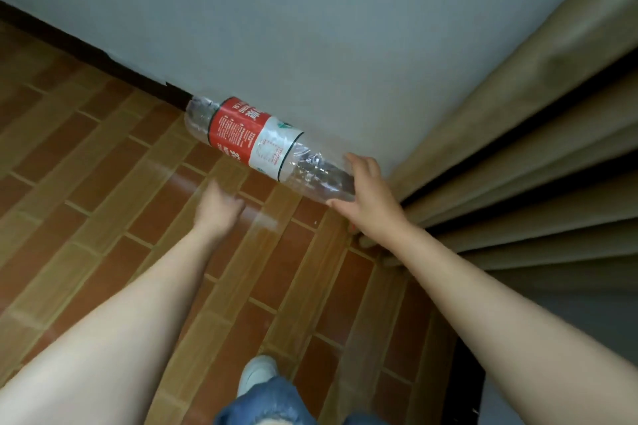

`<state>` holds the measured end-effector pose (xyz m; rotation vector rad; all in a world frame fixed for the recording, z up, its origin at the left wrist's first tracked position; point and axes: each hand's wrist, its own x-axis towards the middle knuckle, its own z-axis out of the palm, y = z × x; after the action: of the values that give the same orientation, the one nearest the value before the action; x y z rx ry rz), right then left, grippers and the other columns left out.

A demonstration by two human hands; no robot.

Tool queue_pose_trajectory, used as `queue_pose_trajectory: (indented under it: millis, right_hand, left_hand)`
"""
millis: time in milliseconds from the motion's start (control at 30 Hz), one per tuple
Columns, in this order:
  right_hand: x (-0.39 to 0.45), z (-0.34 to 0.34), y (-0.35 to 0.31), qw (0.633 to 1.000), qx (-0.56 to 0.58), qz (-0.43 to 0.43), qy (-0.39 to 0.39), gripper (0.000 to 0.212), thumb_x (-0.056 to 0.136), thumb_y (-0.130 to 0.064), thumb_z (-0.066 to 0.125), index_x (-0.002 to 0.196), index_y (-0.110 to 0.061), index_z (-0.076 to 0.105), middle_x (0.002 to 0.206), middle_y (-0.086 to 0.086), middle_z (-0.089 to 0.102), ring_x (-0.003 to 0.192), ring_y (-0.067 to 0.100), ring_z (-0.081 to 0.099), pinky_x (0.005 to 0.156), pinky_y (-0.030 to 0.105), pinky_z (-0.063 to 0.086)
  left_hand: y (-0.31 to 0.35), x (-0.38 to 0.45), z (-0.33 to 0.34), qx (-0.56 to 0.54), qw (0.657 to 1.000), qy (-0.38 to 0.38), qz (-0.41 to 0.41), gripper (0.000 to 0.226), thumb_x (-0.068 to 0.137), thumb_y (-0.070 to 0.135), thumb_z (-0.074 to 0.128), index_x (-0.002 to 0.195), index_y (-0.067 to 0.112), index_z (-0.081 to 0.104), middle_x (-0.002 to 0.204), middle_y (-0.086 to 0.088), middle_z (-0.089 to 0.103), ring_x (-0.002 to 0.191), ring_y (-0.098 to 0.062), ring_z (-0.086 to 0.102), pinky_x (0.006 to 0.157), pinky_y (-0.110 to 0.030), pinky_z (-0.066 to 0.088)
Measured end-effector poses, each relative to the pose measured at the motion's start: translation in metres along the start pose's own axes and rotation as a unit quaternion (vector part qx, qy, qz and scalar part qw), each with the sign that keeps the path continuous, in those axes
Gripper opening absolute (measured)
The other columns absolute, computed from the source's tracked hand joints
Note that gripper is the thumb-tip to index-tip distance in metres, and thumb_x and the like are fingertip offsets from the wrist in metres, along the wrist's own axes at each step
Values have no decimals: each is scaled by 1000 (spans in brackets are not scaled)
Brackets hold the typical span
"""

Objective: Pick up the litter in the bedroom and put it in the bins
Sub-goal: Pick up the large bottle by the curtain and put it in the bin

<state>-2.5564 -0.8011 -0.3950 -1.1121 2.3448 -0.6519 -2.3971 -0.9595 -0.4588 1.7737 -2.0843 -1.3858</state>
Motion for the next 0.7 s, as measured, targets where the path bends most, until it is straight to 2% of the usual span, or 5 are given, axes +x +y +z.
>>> queue_pose_trajectory:
  millis: [167,267,367,533,700]
  right_hand:
    - [-37,-103,-87,999,-16,-34,-8,75,80,-24,69,140,-11,26,139,11,33,127,22,39,103,26,30]
    - [-58,-161,-134,997,-37,-68,-9,74,80,-22,68,140,-10,27,139,10,33,126,22,40,101,22,30]
    - [-75,-209,-176,994,-56,-92,-12,73,80,-22,68,140,-11,27,138,8,35,124,22,42,99,24,33]
    - [-96,-266,-232,990,-68,-120,-7,72,80,-23,68,140,-15,28,139,3,34,123,19,44,95,22,35]
    - [-92,-299,-279,985,-38,-165,18,73,75,-27,74,137,-23,36,137,-5,43,125,14,43,104,27,36]
  left_hand:
    - [78,-60,-108,-64,995,80,-2,71,86,8,55,146,12,18,153,-10,27,140,-27,28,114,-39,27]
    - [121,-99,-164,-96,990,104,1,69,86,1,51,146,16,20,152,-7,30,136,-25,35,107,-36,34]
    - [158,-132,-211,-144,981,132,12,66,84,-5,45,142,21,28,148,-6,37,120,-20,47,86,-29,41]
    - [200,-179,-272,-205,964,171,10,67,82,-9,42,139,25,33,143,-5,41,130,-22,41,89,-30,40]
    - [213,-196,-322,-244,945,219,11,54,83,-6,44,131,19,43,135,-6,50,124,-21,46,88,-30,39]
